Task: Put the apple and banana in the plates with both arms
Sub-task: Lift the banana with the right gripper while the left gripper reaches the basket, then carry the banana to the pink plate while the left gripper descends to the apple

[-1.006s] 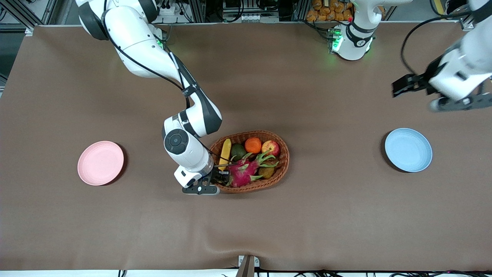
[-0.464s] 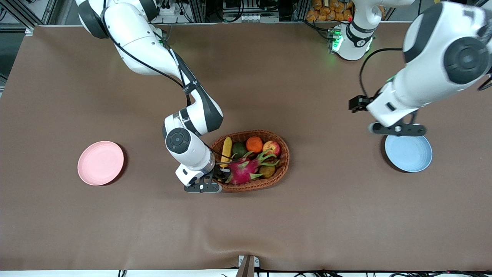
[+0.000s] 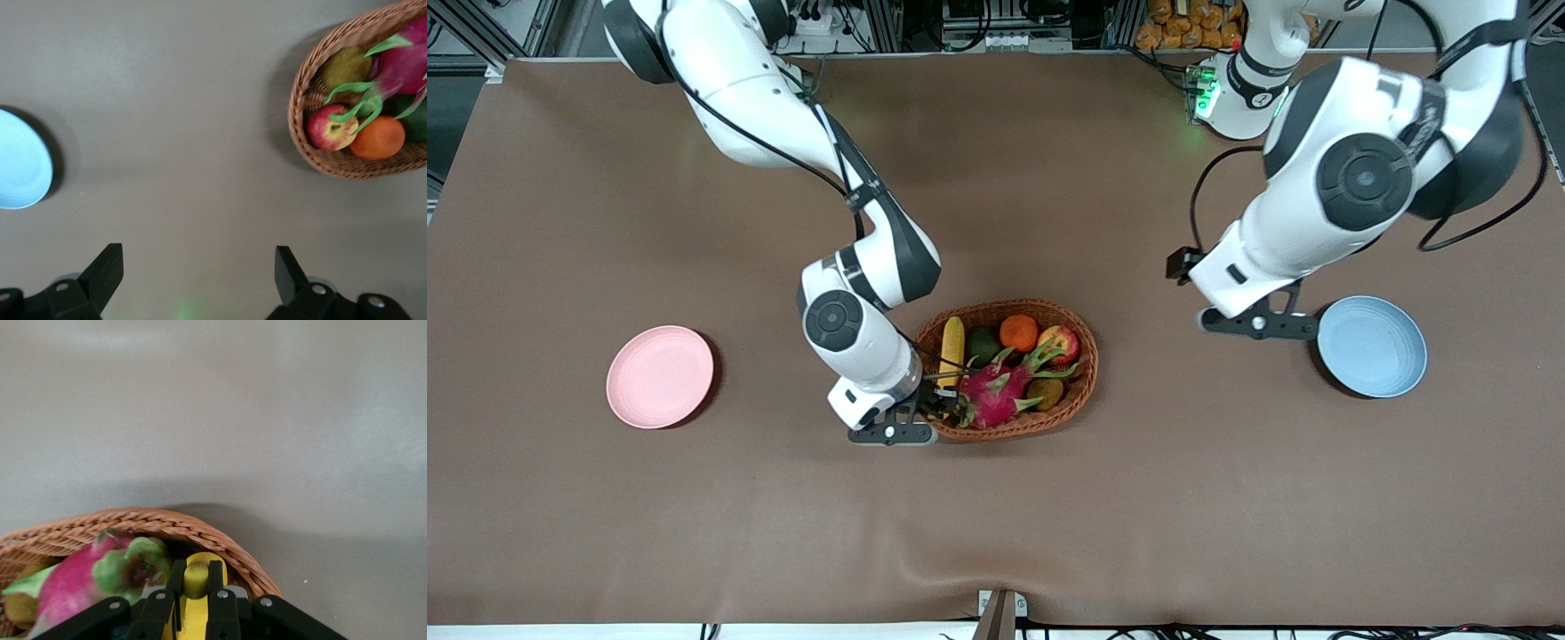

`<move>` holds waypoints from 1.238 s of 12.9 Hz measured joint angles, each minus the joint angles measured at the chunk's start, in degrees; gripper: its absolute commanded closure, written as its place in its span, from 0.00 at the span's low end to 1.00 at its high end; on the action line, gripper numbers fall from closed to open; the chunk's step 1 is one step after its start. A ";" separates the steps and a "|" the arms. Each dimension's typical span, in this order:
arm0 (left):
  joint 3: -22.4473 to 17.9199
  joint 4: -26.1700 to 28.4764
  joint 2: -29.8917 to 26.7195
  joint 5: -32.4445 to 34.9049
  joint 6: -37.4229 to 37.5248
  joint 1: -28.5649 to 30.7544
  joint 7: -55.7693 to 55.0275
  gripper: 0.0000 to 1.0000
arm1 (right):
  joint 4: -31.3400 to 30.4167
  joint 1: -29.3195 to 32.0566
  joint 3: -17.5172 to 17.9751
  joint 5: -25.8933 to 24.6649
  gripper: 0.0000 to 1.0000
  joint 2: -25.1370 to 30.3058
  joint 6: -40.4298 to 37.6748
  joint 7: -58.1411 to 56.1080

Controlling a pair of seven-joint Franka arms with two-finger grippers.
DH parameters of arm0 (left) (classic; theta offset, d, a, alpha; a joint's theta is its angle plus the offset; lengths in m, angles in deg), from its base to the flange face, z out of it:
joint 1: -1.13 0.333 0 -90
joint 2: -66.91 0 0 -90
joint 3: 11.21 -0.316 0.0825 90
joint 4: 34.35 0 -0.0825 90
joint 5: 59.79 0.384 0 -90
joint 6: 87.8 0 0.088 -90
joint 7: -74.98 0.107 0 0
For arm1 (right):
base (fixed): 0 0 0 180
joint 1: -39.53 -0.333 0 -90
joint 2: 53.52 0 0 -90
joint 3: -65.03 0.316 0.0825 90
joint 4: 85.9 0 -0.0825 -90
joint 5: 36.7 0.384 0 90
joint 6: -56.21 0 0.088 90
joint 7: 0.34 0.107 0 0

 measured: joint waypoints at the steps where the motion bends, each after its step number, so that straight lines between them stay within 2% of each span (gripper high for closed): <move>1: 0.01 -0.05 0.81 0.00 -1.23 -0.62 -0.91 0.00 | 0.32 0.03 -0.69 0.00 1.00 1.95 -2.11 0.00; 6: 0.07 -0.19 4.05 0.00 -7.39 -4.63 -6.43 0.00 | 1.20 2.50 -2.30 -0.24 1.00 15.46 -16.08 0.01; 8: 0.07 -0.33 4.98 0.00 -8.97 -6.06 -9.21 0.00 | 1.07 4.85 -2.33 -3.23 1.00 19.59 -22.75 -1.07; 11: 0.09 -1.24 6.89 0.00 -10.77 -8.00 -12.49 0.00 | 0.17 7.73 -2.38 -9.63 1.00 21.66 -29.42 -4.45; 16: 0.09 -1.87 10.21 0.00 -16.32 -10.40 -13.46 0.00 | -4.32 18.25 -2.73 -10.47 1.00 22.24 -29.55 -22.26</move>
